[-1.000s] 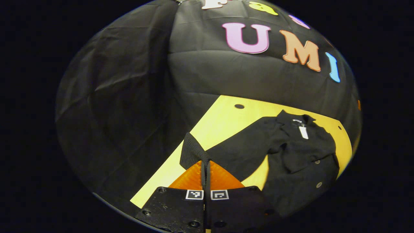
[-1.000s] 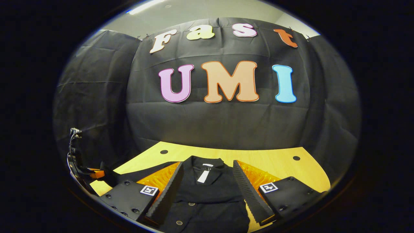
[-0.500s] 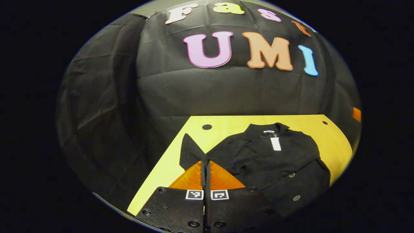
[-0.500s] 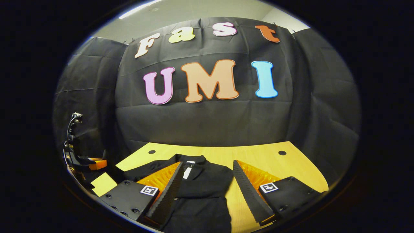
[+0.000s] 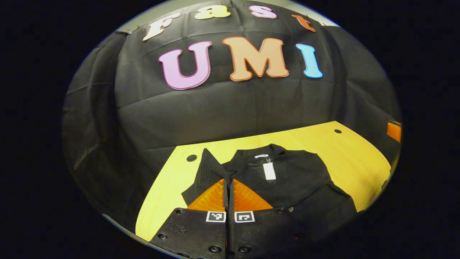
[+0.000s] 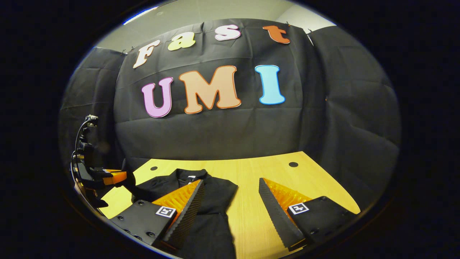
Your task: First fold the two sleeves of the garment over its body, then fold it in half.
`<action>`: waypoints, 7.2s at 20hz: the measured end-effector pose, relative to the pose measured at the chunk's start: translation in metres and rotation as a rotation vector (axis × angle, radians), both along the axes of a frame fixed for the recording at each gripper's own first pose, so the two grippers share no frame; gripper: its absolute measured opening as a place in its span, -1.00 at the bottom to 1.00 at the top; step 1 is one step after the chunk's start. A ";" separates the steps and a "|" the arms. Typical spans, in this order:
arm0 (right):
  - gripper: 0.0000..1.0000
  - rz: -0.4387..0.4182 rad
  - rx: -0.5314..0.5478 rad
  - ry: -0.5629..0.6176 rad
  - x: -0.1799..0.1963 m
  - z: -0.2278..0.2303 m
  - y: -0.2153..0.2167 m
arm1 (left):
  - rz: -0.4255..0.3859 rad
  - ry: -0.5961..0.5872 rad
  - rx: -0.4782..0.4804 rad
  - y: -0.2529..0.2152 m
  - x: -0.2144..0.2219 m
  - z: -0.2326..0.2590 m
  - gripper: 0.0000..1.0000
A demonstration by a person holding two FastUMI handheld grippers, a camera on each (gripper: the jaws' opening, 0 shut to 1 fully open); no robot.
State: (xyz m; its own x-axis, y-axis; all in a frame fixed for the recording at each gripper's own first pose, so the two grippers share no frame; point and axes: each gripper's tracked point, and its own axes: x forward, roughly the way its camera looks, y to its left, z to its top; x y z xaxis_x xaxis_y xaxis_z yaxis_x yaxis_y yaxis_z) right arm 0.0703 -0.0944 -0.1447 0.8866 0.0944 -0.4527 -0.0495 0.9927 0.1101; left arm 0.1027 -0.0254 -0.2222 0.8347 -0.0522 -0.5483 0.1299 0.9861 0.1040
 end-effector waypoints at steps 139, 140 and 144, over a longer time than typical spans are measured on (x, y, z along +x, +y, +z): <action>-0.47 0.082 0.116 0.196 0.184 -0.073 0.064 | 0.206 -0.027 -0.034 0.102 0.111 -0.019 -1.00; 0.01 0.018 0.092 0.163 0.195 -0.070 0.048 | 0.256 -0.042 0.026 0.117 0.115 -0.018 -1.00; 0.94 -0.073 0.064 0.049 0.207 -0.043 0.020 | 0.298 -0.115 0.086 0.127 0.124 -0.005 0.90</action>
